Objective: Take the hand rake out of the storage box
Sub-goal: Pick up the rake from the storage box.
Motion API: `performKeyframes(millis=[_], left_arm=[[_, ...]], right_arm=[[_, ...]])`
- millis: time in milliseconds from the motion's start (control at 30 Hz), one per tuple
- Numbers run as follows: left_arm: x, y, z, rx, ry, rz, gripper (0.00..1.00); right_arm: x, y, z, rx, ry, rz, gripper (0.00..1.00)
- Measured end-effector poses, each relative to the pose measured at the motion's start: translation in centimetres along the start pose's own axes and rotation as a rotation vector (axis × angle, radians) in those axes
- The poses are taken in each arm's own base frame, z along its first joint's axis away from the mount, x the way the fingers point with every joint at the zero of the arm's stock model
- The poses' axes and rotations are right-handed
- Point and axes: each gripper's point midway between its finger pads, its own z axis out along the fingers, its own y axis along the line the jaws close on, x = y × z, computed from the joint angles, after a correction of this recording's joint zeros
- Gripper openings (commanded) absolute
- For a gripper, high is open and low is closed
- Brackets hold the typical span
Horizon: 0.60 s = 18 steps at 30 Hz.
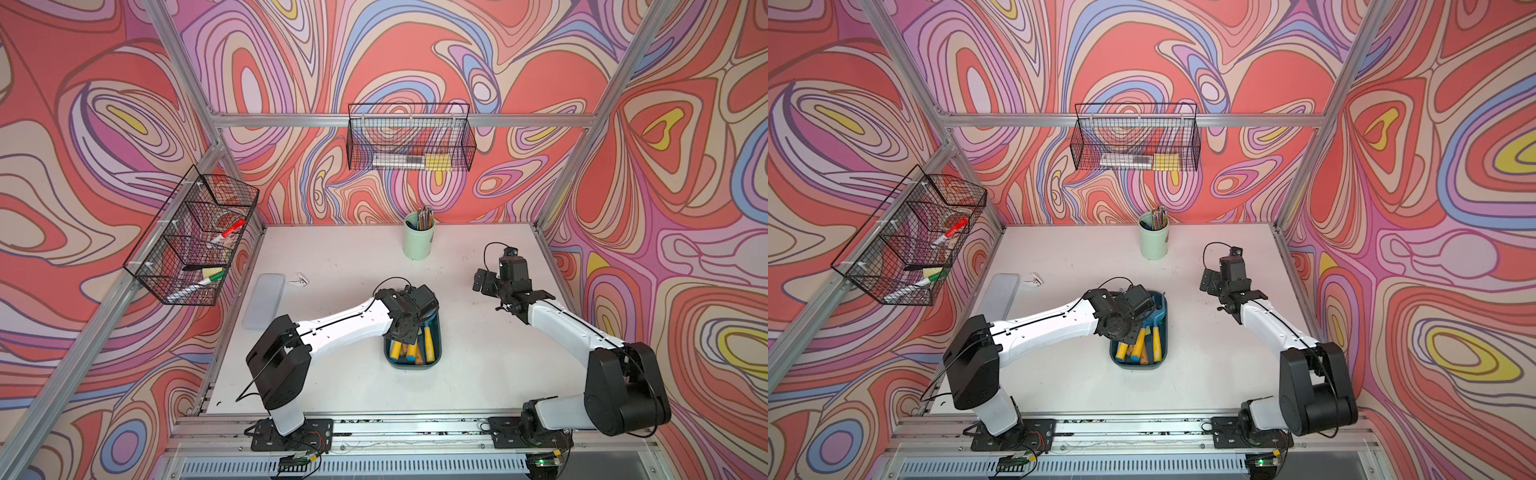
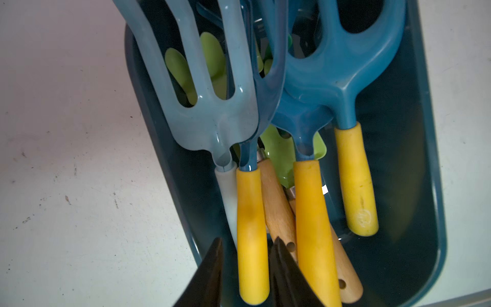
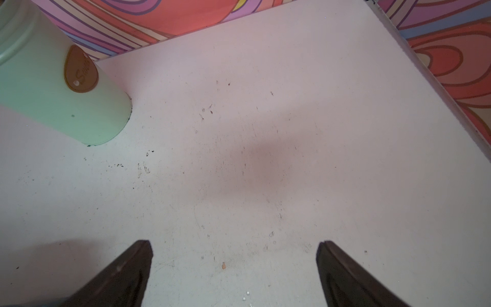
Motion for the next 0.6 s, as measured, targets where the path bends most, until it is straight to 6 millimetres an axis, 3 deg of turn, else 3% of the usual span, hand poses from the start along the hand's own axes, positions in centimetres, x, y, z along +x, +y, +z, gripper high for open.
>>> performKeyframes(millis=[367,600], left_arm=[[0.3,-0.3,2.0,-0.02,0.03,0.007,0.34],[0.3,-0.6,2.7,-0.018,0.035,0.007,0.4]], right_arm=[[0.2,0.3,0.1,-0.004,0.005,0.006,0.98],[0.3,0.5,0.1,-0.009,0.007,0.003,0.98]])
